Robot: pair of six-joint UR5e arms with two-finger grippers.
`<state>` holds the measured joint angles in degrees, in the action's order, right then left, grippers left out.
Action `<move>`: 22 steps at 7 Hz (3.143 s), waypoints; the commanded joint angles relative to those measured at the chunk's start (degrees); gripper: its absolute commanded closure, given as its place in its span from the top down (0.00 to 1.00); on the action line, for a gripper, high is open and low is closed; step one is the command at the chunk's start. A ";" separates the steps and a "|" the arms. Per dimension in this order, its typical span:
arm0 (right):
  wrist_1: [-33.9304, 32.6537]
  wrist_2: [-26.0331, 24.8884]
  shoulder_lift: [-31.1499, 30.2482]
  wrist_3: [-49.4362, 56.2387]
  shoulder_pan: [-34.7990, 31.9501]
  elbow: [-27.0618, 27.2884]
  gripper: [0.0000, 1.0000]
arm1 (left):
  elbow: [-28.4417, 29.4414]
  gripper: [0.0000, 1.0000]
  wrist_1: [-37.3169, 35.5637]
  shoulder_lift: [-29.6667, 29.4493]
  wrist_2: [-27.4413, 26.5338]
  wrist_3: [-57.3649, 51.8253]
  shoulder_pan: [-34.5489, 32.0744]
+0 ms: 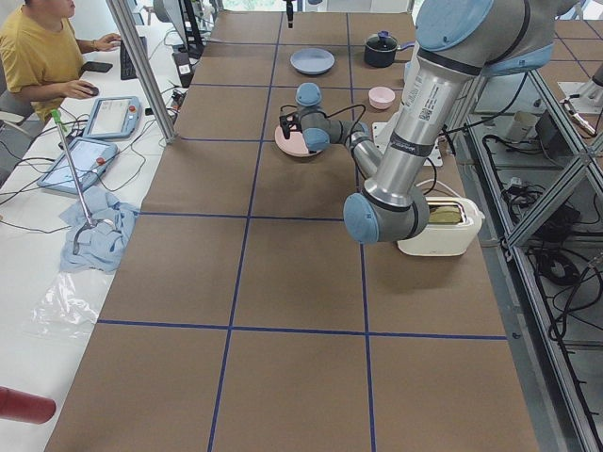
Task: Stack three plates with pink and blue
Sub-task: 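Withdraw the left gripper while the right gripper reaches to the blue plate's rim, then grasp the light blue plate with the right gripper and lift it toward the stack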
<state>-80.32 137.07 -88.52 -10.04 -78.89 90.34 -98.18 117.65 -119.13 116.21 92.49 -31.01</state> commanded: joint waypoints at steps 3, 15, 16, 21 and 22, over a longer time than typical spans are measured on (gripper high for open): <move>10.07 -3.81 -0.33 -18.30 10.22 -0.78 1.00 | -4.12 1.00 -1.02 3.29 0.42 -8.70 -4.57; 19.85 -5.15 -6.93 -21.42 14.56 -4.29 0.00 | -10.27 1.00 -4.80 7.07 0.59 -13.65 -8.28; 19.94 -3.58 -6.93 -21.51 14.47 -3.86 0.00 | -10.19 1.00 -4.80 7.07 0.59 -13.65 -8.37; 19.85 5.31 -2.66 -28.59 11.39 2.38 0.00 | -10.27 1.00 -4.71 8.03 0.59 -14.00 -8.37; 19.76 5.40 1.46 -33.15 11.48 2.39 0.00 | -10.27 1.00 -4.62 8.30 0.59 -14.44 -8.45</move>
<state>-60.48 142.14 -91.35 -38.13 -67.36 92.17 -108.42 112.93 -111.31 116.81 78.49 -39.39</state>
